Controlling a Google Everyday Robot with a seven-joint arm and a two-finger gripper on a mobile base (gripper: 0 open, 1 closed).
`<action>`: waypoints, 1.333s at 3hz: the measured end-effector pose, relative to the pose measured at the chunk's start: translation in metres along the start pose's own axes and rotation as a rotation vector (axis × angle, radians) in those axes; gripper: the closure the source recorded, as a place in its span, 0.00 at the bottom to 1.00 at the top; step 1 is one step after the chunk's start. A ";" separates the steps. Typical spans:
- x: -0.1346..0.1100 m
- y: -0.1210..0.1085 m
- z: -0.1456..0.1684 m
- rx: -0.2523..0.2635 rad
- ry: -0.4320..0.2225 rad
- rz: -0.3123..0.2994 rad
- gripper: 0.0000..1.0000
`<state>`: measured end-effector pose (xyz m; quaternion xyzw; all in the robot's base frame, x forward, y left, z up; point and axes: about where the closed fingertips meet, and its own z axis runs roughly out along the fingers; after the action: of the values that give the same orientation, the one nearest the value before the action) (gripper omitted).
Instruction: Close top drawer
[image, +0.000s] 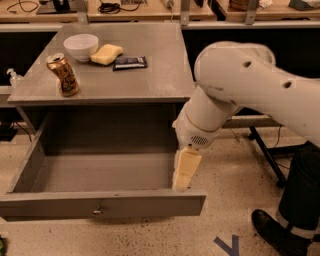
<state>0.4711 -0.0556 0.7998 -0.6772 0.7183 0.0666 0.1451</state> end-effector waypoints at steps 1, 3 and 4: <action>-0.027 0.022 0.063 -0.040 -0.027 -0.053 0.00; -0.064 0.031 0.130 -0.015 -0.003 -0.120 0.17; -0.074 0.023 0.155 -0.018 0.011 -0.132 0.33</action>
Offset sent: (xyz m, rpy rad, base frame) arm -0.0179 0.1114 -0.1197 0.0044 -0.0113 0.1295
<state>0.4691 0.0616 0.6726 -0.7246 0.6723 0.0597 0.1394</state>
